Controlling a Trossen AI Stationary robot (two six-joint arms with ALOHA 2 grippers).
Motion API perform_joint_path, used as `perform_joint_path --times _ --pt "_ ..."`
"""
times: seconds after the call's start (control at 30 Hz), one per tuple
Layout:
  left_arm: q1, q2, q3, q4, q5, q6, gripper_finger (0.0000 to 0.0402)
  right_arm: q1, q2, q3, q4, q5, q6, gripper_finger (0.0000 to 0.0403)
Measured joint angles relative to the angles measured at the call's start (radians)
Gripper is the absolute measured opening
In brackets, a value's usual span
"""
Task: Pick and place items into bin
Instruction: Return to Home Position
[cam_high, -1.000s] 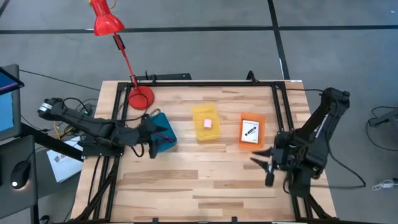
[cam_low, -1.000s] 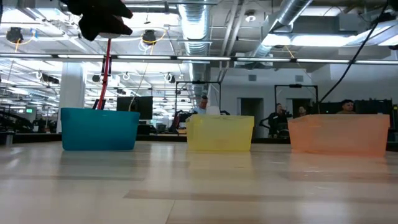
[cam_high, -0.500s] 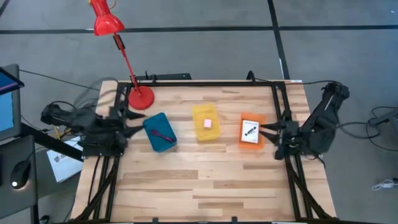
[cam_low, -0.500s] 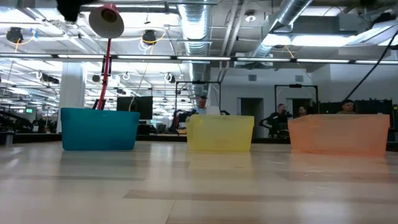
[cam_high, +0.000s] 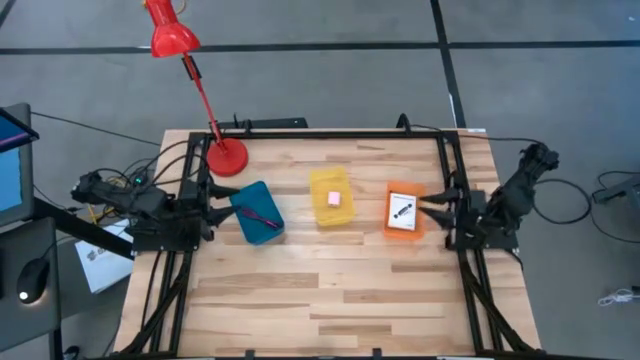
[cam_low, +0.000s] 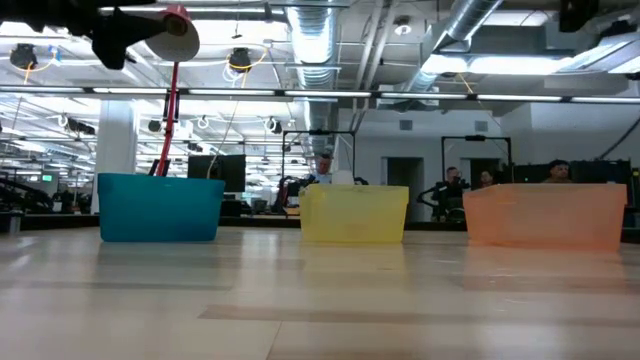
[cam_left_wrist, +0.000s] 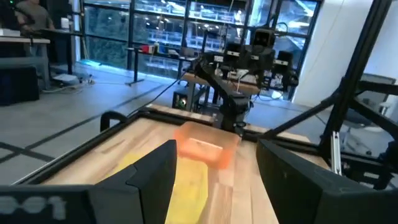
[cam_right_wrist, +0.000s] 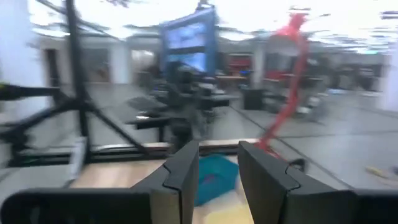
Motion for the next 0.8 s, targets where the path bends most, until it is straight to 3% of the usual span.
perform_joint_path --times 0.17,0.27,0.5,0.67,0.8 --pt "0.0 -0.051 0.0 -0.111 -0.032 -0.068 0.021 -0.025 -0.14 -0.121 -0.012 -0.197 0.053 0.0107" --pt "0.0 -0.078 0.0 -0.139 -0.07 -0.122 0.021 -0.05 -0.2 -0.176 0.061 -0.194 0.02 0.0107" --pt "0.0 -0.088 0.0 -0.138 -0.053 -0.14 0.021 -0.175 -0.25 -0.289 0.117 -0.215 0.013 0.0107" --pt "0.0 -0.088 -0.001 -0.138 -0.114 -0.113 0.021 -0.274 -0.281 -0.345 0.175 -0.473 -0.003 0.0107" --pt "0.0 -0.088 -0.001 -0.14 -0.127 -0.105 0.021 -0.345 -0.302 -0.363 0.193 -0.512 0.011 0.0107"
